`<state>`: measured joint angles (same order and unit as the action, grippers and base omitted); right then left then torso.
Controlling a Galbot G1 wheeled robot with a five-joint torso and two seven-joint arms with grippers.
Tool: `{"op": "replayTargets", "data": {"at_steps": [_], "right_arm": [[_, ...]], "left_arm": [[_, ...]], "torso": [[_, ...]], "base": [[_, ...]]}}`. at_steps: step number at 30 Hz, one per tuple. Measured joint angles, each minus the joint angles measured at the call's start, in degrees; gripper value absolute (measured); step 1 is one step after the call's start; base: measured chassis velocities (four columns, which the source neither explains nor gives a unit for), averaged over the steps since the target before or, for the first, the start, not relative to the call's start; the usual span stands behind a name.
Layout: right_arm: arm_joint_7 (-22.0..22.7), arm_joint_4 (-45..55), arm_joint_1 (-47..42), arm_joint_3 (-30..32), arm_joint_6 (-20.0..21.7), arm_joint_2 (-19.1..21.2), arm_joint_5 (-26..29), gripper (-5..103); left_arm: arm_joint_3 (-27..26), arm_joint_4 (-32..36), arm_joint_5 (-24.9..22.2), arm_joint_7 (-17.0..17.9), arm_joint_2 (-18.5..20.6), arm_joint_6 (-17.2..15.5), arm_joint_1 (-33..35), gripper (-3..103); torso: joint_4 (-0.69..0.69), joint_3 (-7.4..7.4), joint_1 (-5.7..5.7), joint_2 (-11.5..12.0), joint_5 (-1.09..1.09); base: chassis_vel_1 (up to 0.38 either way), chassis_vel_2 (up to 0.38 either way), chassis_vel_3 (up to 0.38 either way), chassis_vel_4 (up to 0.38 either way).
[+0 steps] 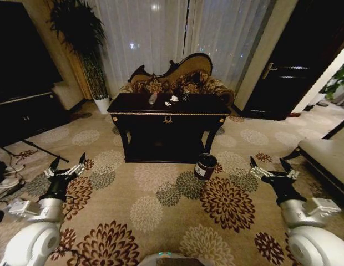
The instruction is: Move to the front of the table and place the trash on the table into the trash bin.
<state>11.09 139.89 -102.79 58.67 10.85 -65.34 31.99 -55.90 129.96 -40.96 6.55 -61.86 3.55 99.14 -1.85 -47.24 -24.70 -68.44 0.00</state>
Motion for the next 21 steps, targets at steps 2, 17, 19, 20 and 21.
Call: {"op": "replayTargets", "data": {"at_steps": [2, 17, 19, 20, 21], "right_arm": [[-0.43, 0.00, -0.08, -0.29, -0.93, -0.37, 0.16, 100], [-1.04, 0.00, -0.23, -0.62, -1.44, -1.22, -0.66, 100], [-1.07, 0.00, -0.35, -0.63, -1.48, -1.25, -0.67, 100], [-1.07, 0.00, -0.35, -0.63, -1.48, -1.25, -0.67, 100], [-1.12, 0.00, -0.40, -0.63, -1.64, -1.21, -0.67, 100]], "left_arm": [[0.18, -0.03, 0.02, 0.00, -0.14, -0.07, -0.07, 100], [0.14, -0.26, 0.59, -0.09, -0.53, 0.10, 0.38, 100], [0.14, -0.26, 0.66, -0.11, -0.57, 0.12, 0.42, 100], [0.14, -0.26, 0.66, -0.11, -0.57, 0.12, 0.42, 100], [0.14, -0.24, 0.70, -0.12, -0.58, 0.14, 0.47, 100]], "torso": [[0.00, 0.00, 0.00, 0.00, 0.00], [0.00, 0.00, -0.01, 0.00, 0.00], [0.00, -0.01, -0.02, 0.00, -0.01], [0.00, -0.01, -0.02, 0.00, -0.01], [0.00, -0.01, -0.02, 0.00, 0.00]], "base": [[0.000, 0.000, 0.000, 0.000], [-0.007, 0.007, 0.007, -0.010], [0.000, 0.000, 0.000, 0.000], [0.000, 0.000, 0.000, 0.000], [0.000, 0.000, 0.000, 0.000]]}}
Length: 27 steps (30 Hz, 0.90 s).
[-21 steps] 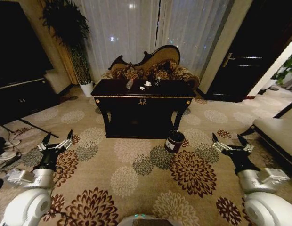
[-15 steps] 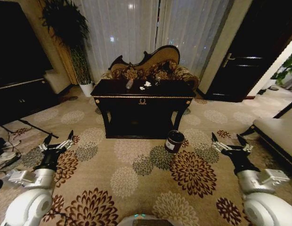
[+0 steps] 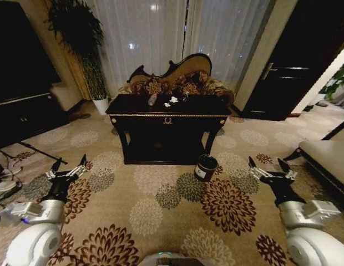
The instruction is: Move to the front of the table and place the trash on the table into the trash bin.
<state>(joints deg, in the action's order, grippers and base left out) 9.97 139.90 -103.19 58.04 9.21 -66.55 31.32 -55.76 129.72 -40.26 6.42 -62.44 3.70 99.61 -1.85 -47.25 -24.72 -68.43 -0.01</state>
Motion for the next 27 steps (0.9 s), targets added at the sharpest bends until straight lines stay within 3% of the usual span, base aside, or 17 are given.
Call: {"op": "replayTargets", "data": {"at_steps": [11, 27], "right_arm": [[-0.45, 0.32, -0.36, -0.05, -0.69, -0.53, -0.17, 100], [-1.12, 0.39, -0.23, -0.87, -1.09, -0.93, -0.29, 100]], "left_arm": [[0.06, 0.44, 0.01, -0.01, -0.21, 0.20, 0.23, 103], [-0.04, 0.35, -0.34, -0.09, -0.10, 0.48, 0.58, 99]], "torso": [[0.00, 0.01, 0.02, -0.02, 0.01], [0.00, 0.00, 0.01, 0.00, 0.01]], "base": [[-0.011, 0.011, 0.011, -0.011], [-0.098, 0.093, 0.096, -0.098]]}}
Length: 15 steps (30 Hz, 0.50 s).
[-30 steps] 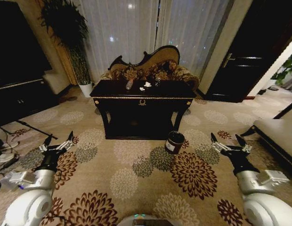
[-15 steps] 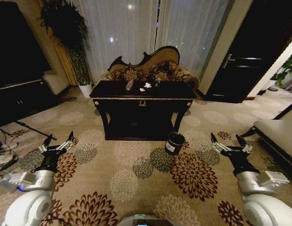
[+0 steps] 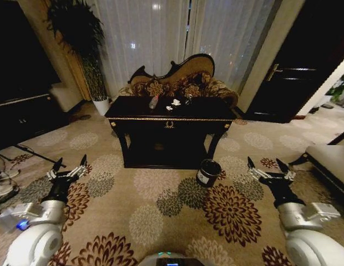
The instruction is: Move to the front of the table and place the trash on the table into the trash bin.
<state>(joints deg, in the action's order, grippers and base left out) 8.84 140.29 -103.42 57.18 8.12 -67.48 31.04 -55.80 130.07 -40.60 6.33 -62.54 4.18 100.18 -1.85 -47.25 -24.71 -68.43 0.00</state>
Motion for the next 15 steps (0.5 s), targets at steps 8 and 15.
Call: {"op": "replayTargets", "data": {"at_steps": [8, 15], "right_arm": [[-0.04, -0.42, 0.33, -1.15, -0.30, -1.04, -0.61, 100], [-0.19, -0.20, 0.34, -1.39, -0.31, -1.02, -0.71, 100]], "left_arm": [[0.68, 0.78, 0.45, 0.15, -0.31, -0.47, -0.74, 100], [0.65, 0.58, 0.95, 0.16, -0.25, -0.44, -0.48, 100]], "torso": [[0.00, 0.00, 0.00, 0.00, 0.00], [0.00, 0.01, 0.02, 0.00, -0.01]], "base": [[-0.089, 0.086, 0.082, -0.081], [-0.077, 0.079, 0.071, -0.091]]}}
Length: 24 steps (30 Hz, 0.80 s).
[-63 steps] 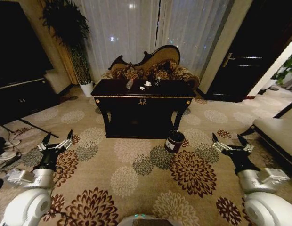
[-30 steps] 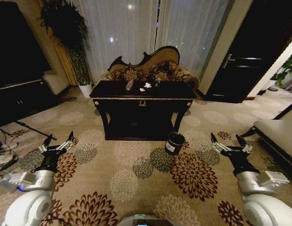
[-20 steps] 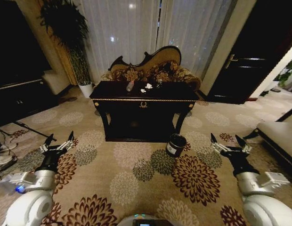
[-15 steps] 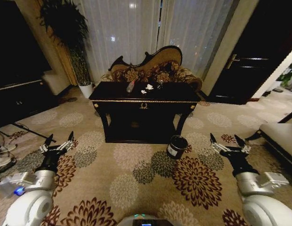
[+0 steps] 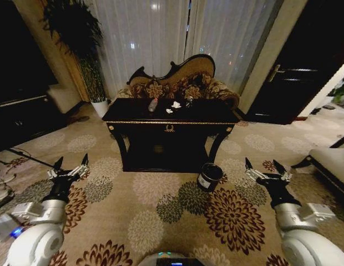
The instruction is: Move to the front of the table and place the trash on the table into the trash bin.
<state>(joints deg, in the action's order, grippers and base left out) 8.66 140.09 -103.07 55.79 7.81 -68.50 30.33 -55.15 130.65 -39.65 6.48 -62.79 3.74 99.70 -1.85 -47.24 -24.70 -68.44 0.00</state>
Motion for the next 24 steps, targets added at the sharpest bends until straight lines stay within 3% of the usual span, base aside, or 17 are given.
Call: {"op": "replayTargets", "data": {"at_steps": [24], "right_arm": [[-0.70, -0.46, -0.84, -0.84, -0.59, -1.19, -1.39, 100]], "left_arm": [[0.49, -0.71, -0.08, -0.22, 0.00, 0.35, 0.40, 100]], "torso": [[0.00, 0.00, -0.01, 0.00, 0.00]], "base": [[-0.113, 0.114, 0.114, -0.106]]}}
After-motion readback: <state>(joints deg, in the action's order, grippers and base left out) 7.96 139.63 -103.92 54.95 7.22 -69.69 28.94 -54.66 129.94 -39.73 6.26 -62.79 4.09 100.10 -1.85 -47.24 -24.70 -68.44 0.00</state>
